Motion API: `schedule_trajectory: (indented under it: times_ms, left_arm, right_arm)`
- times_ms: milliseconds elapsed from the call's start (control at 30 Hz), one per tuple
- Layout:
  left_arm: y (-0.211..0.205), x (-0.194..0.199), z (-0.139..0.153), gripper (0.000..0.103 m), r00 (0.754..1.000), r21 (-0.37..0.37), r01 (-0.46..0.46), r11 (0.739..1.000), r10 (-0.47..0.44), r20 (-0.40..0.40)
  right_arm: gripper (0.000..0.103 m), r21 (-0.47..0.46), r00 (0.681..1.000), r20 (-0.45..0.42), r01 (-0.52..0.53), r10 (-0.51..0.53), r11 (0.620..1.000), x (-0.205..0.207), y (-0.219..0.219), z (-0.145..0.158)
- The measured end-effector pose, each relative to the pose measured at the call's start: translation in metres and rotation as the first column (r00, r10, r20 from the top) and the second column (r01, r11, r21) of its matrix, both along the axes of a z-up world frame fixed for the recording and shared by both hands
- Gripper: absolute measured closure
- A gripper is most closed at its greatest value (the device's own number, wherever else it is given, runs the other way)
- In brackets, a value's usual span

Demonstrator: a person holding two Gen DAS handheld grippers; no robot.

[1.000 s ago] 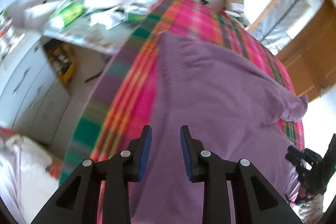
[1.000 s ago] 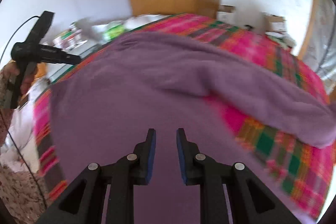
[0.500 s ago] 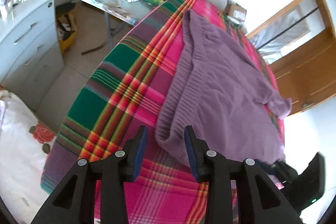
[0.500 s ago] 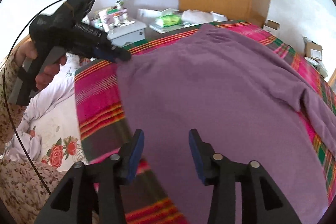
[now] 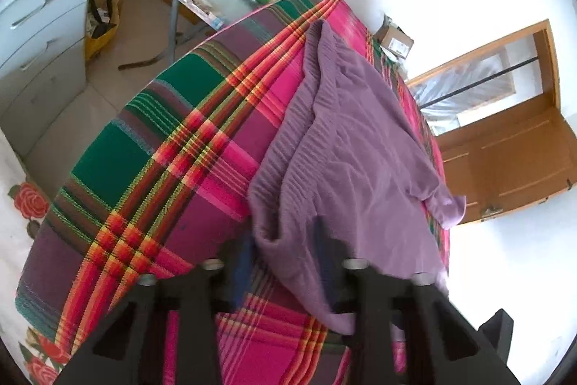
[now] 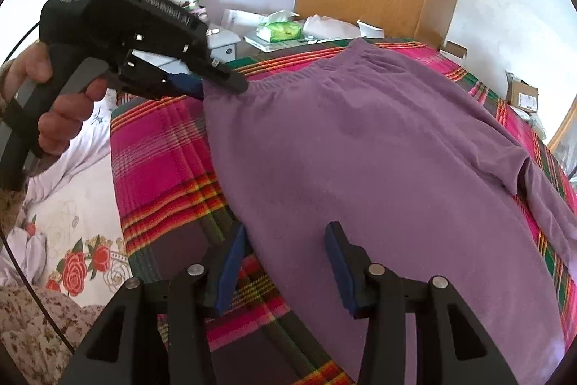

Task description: Fold clothes

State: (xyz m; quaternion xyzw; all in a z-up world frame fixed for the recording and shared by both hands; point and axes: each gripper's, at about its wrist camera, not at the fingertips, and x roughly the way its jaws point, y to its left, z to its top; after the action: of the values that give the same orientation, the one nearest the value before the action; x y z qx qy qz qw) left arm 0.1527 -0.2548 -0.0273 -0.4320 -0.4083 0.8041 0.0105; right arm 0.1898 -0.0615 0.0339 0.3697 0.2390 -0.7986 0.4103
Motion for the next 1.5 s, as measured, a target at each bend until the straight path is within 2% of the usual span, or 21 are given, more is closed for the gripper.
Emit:
schedule_trajectory:
  times_ms: [67, 100, 133, 167, 367, 567, 633, 767, 833, 933, 1000, 1067, 1100, 1200, 1267, 1333, 1400, 1500]
  left_arm:
    - [-0.001, 0.001, 0.000, 0.092, 1.000, 0.012, 0.001, 1.000, 0.000, -0.018]
    - [-0.003, 0.001, 0.001, 0.092, 1.000, 0.025, -0.004, 1.000, 0.004, -0.027]
    - [-0.005, 0.001, 0.001, 0.092, 0.999, 0.036, -0.008, 0.999, 0.009, -0.032]
    - [-0.007, 0.000, 0.001, 0.092, 0.999, 0.047, -0.012, 0.999, 0.014, -0.036]
    - [-0.024, 0.004, 0.014, 0.092, 0.995, 0.053, -0.037, 0.998, 0.041, -0.089]
    - [-0.042, 0.007, 0.027, 0.092, 0.991, 0.020, -0.066, 0.998, 0.068, -0.115]
    - [-0.047, 0.009, 0.025, 0.092, 0.992, 0.000, -0.077, 0.997, 0.077, -0.101]
    - [-0.053, 0.010, 0.001, 0.092, 0.995, 0.019, -0.097, 0.995, 0.097, -0.024]
    - [-0.050, 0.010, -0.005, 0.092, 0.995, 0.005, -0.098, 0.995, 0.098, -0.004]
    - [-0.048, 0.007, -0.002, 0.090, 0.996, -0.036, -0.092, 0.995, 0.092, 0.001]
    - [-0.049, 0.008, 0.006, 0.090, 0.994, -0.095, -0.111, 0.989, 0.111, -0.002]
    - [-0.053, 0.013, 0.016, 0.089, 0.989, -0.134, -0.145, 0.980, 0.143, -0.023]
    - [-0.056, 0.016, 0.021, 0.084, 0.987, -0.144, -0.162, 0.976, 0.158, -0.042]
    - [-0.057, 0.019, 0.036, 0.082, 0.981, -0.150, -0.177, 0.973, 0.163, -0.102]
    - [-0.046, 0.012, 0.043, 0.082, 0.986, -0.159, -0.134, 0.978, 0.115, -0.123]
    - [-0.031, 0.003, 0.047, 0.081, 0.989, -0.158, -0.080, 0.984, 0.059, -0.135]
    - [-0.008, -0.008, 0.049, 0.076, 0.990, -0.167, -0.013, 0.986, -0.011, -0.138]
    - [0.023, -0.021, 0.049, 0.076, 0.984, -0.178, 0.081, 0.981, -0.107, -0.144]
  right_arm:
    - [0.079, -0.003, 1.000, -0.002, 0.006, -0.006, 1.000, 0.001, -0.003, 0.002]
    - [0.082, -0.005, 1.000, -0.004, 0.009, -0.009, 1.000, 0.001, -0.005, 0.003]
    - [0.093, -0.006, 1.000, -0.005, 0.012, -0.013, 1.000, 0.002, -0.007, 0.005]
    - [0.097, -0.008, 1.000, -0.006, 0.016, -0.016, 1.000, 0.002, -0.008, 0.006]
    - [0.099, -0.017, 0.999, -0.013, 0.034, -0.035, 0.999, 0.005, -0.018, 0.013]
    - [0.099, -0.059, 1.000, -0.003, 0.016, -0.016, 0.998, 0.011, -0.030, 0.030]
    - [0.099, -0.059, 1.000, 0.018, 0.001, 0.000, 0.998, 0.014, -0.036, 0.026]
    - [0.099, -0.038, 0.999, 0.047, -0.014, 0.015, 0.999, 0.015, -0.041, 0.014]
    - [0.098, -0.045, 0.998, 0.069, -0.011, 0.014, 0.999, 0.011, -0.038, 0.013]
    - [0.094, -0.056, 0.995, 0.101, -0.008, 0.013, 0.998, 0.006, -0.034, 0.012]
    - [0.093, -0.063, 0.992, 0.122, -0.005, 0.012, 0.998, 0.002, -0.031, 0.011]
    - [0.092, -0.094, 0.992, 0.122, 0.021, -0.009, 0.995, -0.005, -0.015, 0.019]
    - [0.091, -0.112, 0.992, 0.120, 0.049, -0.036, 0.993, -0.010, -0.002, 0.024]
    - [0.086, -0.159, 0.979, 0.110, 0.185, -0.169, 0.970, -0.030, 0.047, 0.037]
    - [0.084, -0.173, 0.941, 0.092, 0.338, -0.326, 0.925, -0.048, 0.095, 0.044]
    - [0.080, -0.159, 0.872, 0.069, 0.488, -0.484, 0.858, -0.060, 0.142, 0.047]
    - [0.078, -0.141, 0.774, 0.048, 0.631, -0.631, 0.763, -0.071, 0.191, 0.049]
    - [0.076, -0.131, 0.605, 0.035, 0.792, -0.795, 0.597, -0.077, 0.262, 0.047]
